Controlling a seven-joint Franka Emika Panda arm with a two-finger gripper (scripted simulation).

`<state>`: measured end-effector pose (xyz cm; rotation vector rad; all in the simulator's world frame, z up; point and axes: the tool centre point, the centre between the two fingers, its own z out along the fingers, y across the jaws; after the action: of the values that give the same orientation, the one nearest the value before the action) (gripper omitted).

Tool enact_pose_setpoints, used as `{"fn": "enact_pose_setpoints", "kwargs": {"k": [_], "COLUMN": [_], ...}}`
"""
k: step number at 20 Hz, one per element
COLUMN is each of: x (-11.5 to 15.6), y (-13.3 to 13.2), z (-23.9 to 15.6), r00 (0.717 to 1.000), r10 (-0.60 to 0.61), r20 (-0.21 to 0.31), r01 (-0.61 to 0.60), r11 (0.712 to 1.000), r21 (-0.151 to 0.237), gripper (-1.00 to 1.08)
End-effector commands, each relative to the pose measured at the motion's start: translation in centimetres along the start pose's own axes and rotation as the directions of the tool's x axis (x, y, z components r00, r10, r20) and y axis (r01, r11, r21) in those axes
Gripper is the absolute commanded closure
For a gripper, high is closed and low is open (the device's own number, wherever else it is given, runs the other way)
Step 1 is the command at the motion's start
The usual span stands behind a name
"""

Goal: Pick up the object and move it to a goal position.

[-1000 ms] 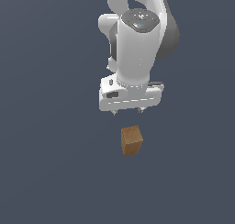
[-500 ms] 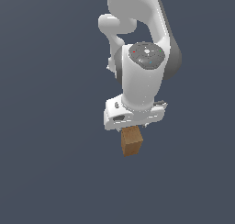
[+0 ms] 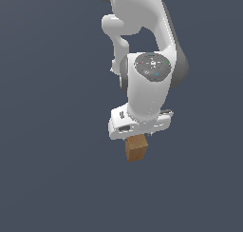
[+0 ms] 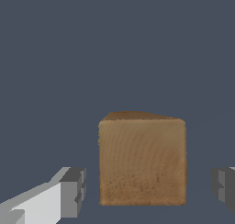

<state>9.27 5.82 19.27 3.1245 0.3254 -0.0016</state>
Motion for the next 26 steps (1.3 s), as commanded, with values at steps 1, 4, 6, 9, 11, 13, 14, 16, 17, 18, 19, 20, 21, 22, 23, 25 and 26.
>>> {"fn": "enact_pose_setpoints", "kwargs": {"k": [1, 4, 6, 9, 11, 13, 14, 16, 17, 18, 19, 20, 21, 22, 23, 25, 26], "x": [0.0, 0.0, 0.0, 0.0, -0.1, 0.0, 0.0, 0.1, 0.1, 0.1, 0.1, 0.1, 0.1, 0.1, 0.1, 0.1, 0.1], "y": [0.0, 0.0, 0.0, 0.0, 0.0, 0.0, 0.0, 0.0, 0.0, 0.0, 0.0, 0.0, 0.0, 0.0, 0.0, 0.0, 0.0], "z": [0.3, 1.3, 2.3, 3.9, 4.6, 5.0, 5.1, 5.1, 5.0, 5.0, 5.0, 5.0, 5.0, 5.0, 5.0, 5.0, 5.0], "r00": [1.0, 1.0, 1.0, 1.0, 1.0, 1.0, 1.0, 1.0, 1.0, 1.0, 1.0, 1.0, 1.0, 1.0, 1.0, 1.0, 1.0], "r10": [0.0, 0.0, 0.0, -0.001, -0.001, -0.001, -0.001, -0.001, -0.001, -0.001, -0.001, -0.001, -0.001, -0.001, -0.001, -0.001, -0.001], "r20": [0.0, 0.0, 0.0, -0.001, -0.001, -0.001, -0.001, -0.001, -0.001, -0.001, -0.001, -0.001, -0.001, -0.001, -0.001, -0.001, -0.001], "r01": [0.0, 0.0, 0.0, 0.001, 0.001, 0.001, 0.001, 0.001, 0.001, 0.001, 0.001, 0.001, 0.001, 0.001, 0.001, 0.001, 0.001], "r11": [1.0, 1.0, 1.0, 1.0, 1.0, 1.0, 1.0, 1.0, 1.0, 1.0, 1.0, 1.0, 1.0, 1.0, 1.0, 1.0, 1.0], "r21": [0.0, 0.0, 0.0, 0.0, 0.0, 0.0, 0.0, 0.0, 0.0, 0.0, 0.0, 0.0, 0.0, 0.0, 0.0, 0.0, 0.0], "gripper": [-0.92, -0.92, -0.92, -0.92, -0.92, -0.92, -0.92, -0.92, -0.92, -0.92, 1.08, 1.08, 1.08, 1.08, 1.08, 1.08, 1.08]}}
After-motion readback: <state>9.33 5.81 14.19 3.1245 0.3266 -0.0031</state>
